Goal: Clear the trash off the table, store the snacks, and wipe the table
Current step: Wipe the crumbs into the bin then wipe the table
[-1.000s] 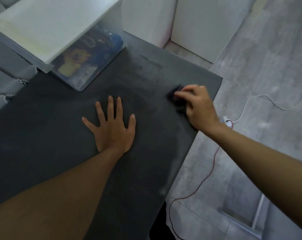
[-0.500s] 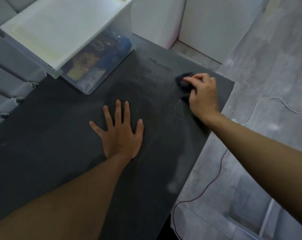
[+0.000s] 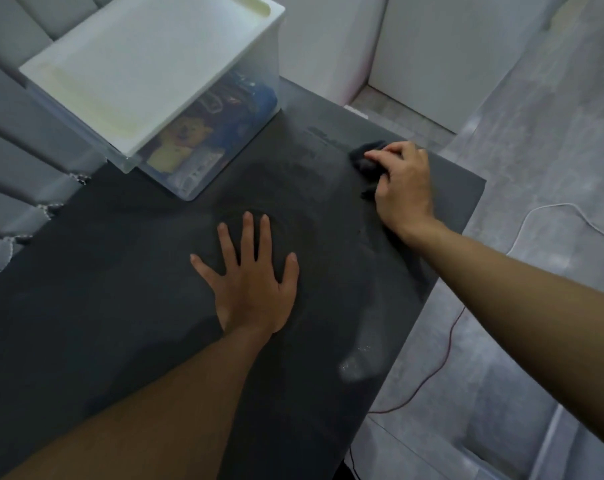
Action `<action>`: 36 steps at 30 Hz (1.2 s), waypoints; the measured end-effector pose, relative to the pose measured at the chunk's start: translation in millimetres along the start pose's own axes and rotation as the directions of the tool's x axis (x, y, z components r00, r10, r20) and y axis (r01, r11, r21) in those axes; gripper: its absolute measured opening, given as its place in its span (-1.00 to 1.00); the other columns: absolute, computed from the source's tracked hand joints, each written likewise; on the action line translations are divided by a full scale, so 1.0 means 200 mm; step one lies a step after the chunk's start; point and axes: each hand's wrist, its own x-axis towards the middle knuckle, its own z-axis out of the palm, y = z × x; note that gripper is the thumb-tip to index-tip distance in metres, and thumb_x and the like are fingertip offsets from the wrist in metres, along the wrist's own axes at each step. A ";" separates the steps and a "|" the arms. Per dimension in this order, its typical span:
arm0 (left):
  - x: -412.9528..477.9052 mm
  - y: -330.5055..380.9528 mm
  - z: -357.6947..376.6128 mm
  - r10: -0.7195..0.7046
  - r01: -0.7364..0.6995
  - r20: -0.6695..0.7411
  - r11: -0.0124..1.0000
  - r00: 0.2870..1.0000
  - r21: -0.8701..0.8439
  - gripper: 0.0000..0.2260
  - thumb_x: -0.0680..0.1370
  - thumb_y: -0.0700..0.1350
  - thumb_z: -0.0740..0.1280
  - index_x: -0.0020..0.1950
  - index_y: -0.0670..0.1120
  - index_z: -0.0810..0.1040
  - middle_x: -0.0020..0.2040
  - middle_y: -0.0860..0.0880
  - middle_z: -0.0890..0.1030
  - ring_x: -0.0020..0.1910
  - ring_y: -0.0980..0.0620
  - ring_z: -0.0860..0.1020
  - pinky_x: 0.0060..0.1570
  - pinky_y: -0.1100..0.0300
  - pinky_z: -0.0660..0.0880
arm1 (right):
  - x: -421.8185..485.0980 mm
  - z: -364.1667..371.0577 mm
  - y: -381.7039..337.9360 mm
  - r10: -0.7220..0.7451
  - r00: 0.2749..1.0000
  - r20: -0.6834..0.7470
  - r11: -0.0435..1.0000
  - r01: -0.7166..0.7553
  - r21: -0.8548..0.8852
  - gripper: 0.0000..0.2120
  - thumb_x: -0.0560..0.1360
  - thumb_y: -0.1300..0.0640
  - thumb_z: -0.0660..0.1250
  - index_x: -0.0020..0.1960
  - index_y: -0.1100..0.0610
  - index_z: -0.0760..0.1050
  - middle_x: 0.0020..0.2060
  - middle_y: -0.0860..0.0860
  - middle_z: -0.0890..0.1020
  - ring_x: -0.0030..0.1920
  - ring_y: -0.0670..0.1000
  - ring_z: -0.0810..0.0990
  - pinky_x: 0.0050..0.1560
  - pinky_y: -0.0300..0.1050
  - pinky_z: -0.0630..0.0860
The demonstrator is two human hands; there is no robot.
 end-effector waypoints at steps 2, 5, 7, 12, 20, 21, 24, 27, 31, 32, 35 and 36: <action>0.00 0.00 0.00 -0.002 0.001 0.008 1.000 1.000 0.005 -0.34 0.56 0.32 -0.32 0.61 0.09 -0.31 0.63 0.07 -0.26 0.60 -0.15 -0.27 0.38 -0.52 -0.12 | -0.07 0.03 -0.08 -0.099 0.995 0.025 0.995 0.098 0.035 -0.66 0.49 0.30 0.22 0.14 0.11 0.66 0.08 0.10 0.57 0.09 0.17 0.47 0.12 0.04 0.47; 0.00 0.00 0.00 -0.003 0.003 0.010 1.000 1.000 0.020 -0.34 0.56 0.32 -0.32 0.61 0.09 -0.32 0.63 0.06 -0.27 0.60 -0.16 -0.28 0.38 -0.51 -0.11 | -0.23 0.03 -0.15 -0.448 0.880 0.161 0.893 0.429 0.141 -0.69 0.57 0.23 0.18 0.16 0.12 0.67 0.10 0.12 0.60 0.11 0.16 0.50 0.14 -0.05 0.49; 0.00 0.00 0.00 -0.002 0.002 0.013 1.000 1.000 0.026 -0.34 0.57 0.32 -0.32 0.61 0.08 -0.31 0.64 0.05 -0.26 0.60 -0.17 -0.27 0.38 -0.51 -0.11 | -0.20 0.01 -0.14 -0.589 0.776 0.224 0.808 0.568 0.156 -0.67 0.60 0.20 0.15 0.16 0.11 0.67 0.11 0.13 0.60 0.11 0.17 0.52 0.15 -0.05 0.50; 0.00 0.00 -0.01 0.005 -0.005 0.020 1.000 1.000 0.015 -0.35 0.58 0.32 -0.29 0.63 0.07 -0.27 0.64 0.05 -0.23 0.61 -0.17 -0.24 0.37 -0.51 -0.09 | 0.13 0.06 -0.04 -0.249 0.966 0.071 0.968 0.250 -0.004 -0.64 0.53 0.25 0.16 0.18 0.11 0.64 0.11 0.14 0.57 0.12 0.22 0.48 0.15 0.13 0.49; 0.00 -0.01 -0.01 0.008 -0.008 0.014 1.000 1.000 0.018 -0.34 0.60 0.31 -0.26 0.63 0.06 -0.25 0.65 0.03 -0.21 0.61 -0.17 -0.22 0.36 -0.53 -0.07 | 0.00 0.14 -0.24 -0.596 0.758 0.265 0.803 0.567 0.184 -0.65 0.57 0.20 0.14 0.19 0.08 0.65 0.13 0.12 0.60 0.14 0.14 0.50 0.17 -0.06 0.47; 0.00 -0.01 -0.01 0.010 -0.011 0.014 1.000 1.000 0.013 -0.34 0.60 0.31 -0.25 0.64 0.06 -0.24 0.65 0.03 -0.20 0.61 -0.18 -0.21 0.35 -0.53 -0.07 | 0.04 0.13 -0.22 -0.653 0.697 0.296 0.755 0.628 0.187 -0.63 0.57 0.20 0.12 0.20 0.07 0.64 0.14 0.12 0.60 0.14 0.14 0.50 0.18 -0.05 0.47; 0.01 -0.01 -0.01 0.019 -0.019 0.016 1.000 1.000 0.002 -0.35 0.61 0.31 -0.22 0.64 0.06 -0.19 0.65 0.03 -0.17 0.61 -0.17 -0.20 0.36 -0.53 -0.08 | 0.23 0.17 -0.16 -0.522 0.821 0.231 0.849 0.527 0.046 -0.66 0.55 0.21 0.18 0.21 0.05 0.63 0.13 0.12 0.59 0.13 0.20 0.50 0.15 0.10 0.50; 0.01 -0.01 -0.02 0.018 -0.018 0.018 1.000 1.000 -0.001 -0.35 0.61 0.31 -0.20 0.65 0.06 -0.16 0.65 0.03 -0.13 0.62 -0.17 -0.19 0.36 -0.53 -0.09 | 0.34 0.22 -0.21 -0.116 0.988 0.106 0.993 0.118 -0.017 -0.69 0.54 0.24 0.22 0.20 0.09 0.62 0.12 0.12 0.55 0.13 0.21 0.45 0.13 0.15 0.48; 0.01 -0.01 -0.01 0.022 -0.023 0.016 1.000 1.000 0.018 -0.35 0.61 0.31 -0.22 0.64 0.05 -0.21 0.65 0.03 -0.18 0.61 -0.17 -0.22 0.36 -0.53 -0.11 | 0.26 0.28 -0.35 -0.461 0.838 0.291 0.884 0.462 0.069 -0.64 0.58 0.18 0.17 0.29 0.02 0.58 0.21 0.07 0.55 0.20 0.18 0.45 0.23 0.08 0.43; 0.01 -0.01 -0.01 0.021 -0.021 0.015 1.000 1.000 0.022 -0.35 0.61 0.31 -0.22 0.64 0.05 -0.19 0.65 0.02 -0.17 0.61 -0.18 -0.20 0.36 -0.53 -0.10 | 0.25 0.28 -0.36 -0.589 0.719 0.368 0.798 0.590 0.125 -0.61 0.58 0.15 0.12 0.32 0.00 0.56 0.25 0.06 0.54 0.23 0.16 0.44 0.27 0.05 0.40; 0.01 -0.01 -0.01 0.020 -0.020 0.028 1.000 0.999 0.023 -0.34 0.61 0.30 -0.18 0.65 0.04 -0.14 0.65 0.01 -0.13 0.62 -0.19 -0.17 0.35 -0.54 -0.09 | 0.31 0.28 -0.32 -0.678 0.570 0.465 0.676 0.731 0.090 -0.57 0.57 0.17 0.14 0.38 -0.08 0.50 0.34 0.02 0.49 0.32 0.12 0.40 0.30 0.04 0.36; 0.01 -0.01 -0.01 0.022 -0.023 0.028 0.999 0.999 0.024 -0.35 0.61 0.31 -0.19 0.65 0.04 -0.15 0.65 0.02 -0.14 0.62 -0.19 -0.17 0.35 -0.53 -0.09 | 0.35 0.28 -0.30 -0.621 0.662 0.421 0.731 0.682 0.006 -0.57 0.57 0.20 0.18 0.38 -0.09 0.49 0.34 0.02 0.49 0.32 0.13 0.40 0.29 0.07 0.38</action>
